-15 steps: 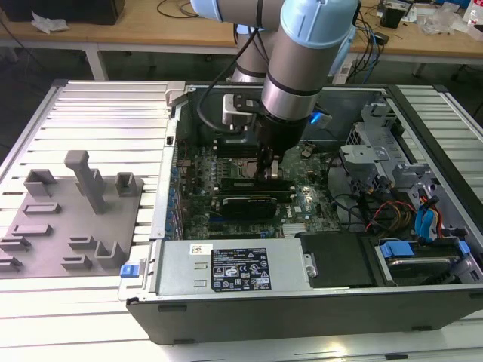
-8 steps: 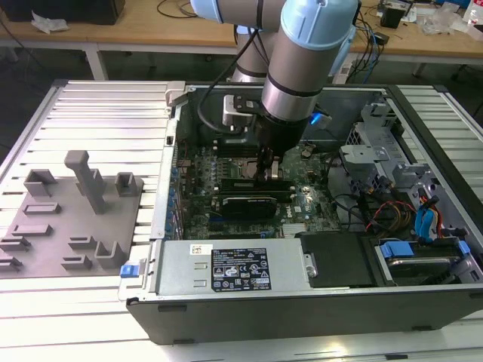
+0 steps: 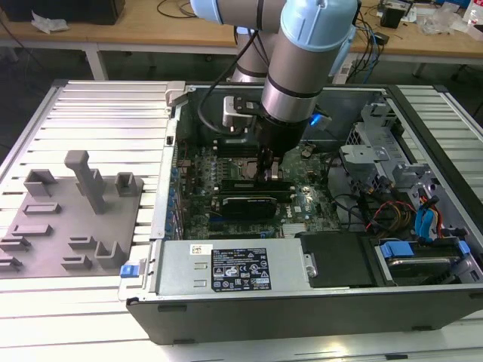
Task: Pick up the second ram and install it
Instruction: 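Insert the second ram into the second slot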
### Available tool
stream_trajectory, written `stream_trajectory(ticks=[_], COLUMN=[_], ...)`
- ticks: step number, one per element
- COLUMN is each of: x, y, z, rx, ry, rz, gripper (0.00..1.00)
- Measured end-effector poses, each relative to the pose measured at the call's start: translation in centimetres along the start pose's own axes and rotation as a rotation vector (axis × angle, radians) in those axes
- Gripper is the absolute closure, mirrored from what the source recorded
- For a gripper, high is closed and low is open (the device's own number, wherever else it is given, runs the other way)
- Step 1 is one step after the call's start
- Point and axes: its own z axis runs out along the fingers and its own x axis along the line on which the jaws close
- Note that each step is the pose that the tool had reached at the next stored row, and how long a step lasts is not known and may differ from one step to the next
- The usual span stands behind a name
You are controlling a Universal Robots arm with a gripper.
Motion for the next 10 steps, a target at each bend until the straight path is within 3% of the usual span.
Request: stream_trajectory(ticks=[10], x=[0.0], y=[-0.04], z=[0.36], rx=[0.0001], ry=[0.0], rz=[0.0], gripper=[0.87])
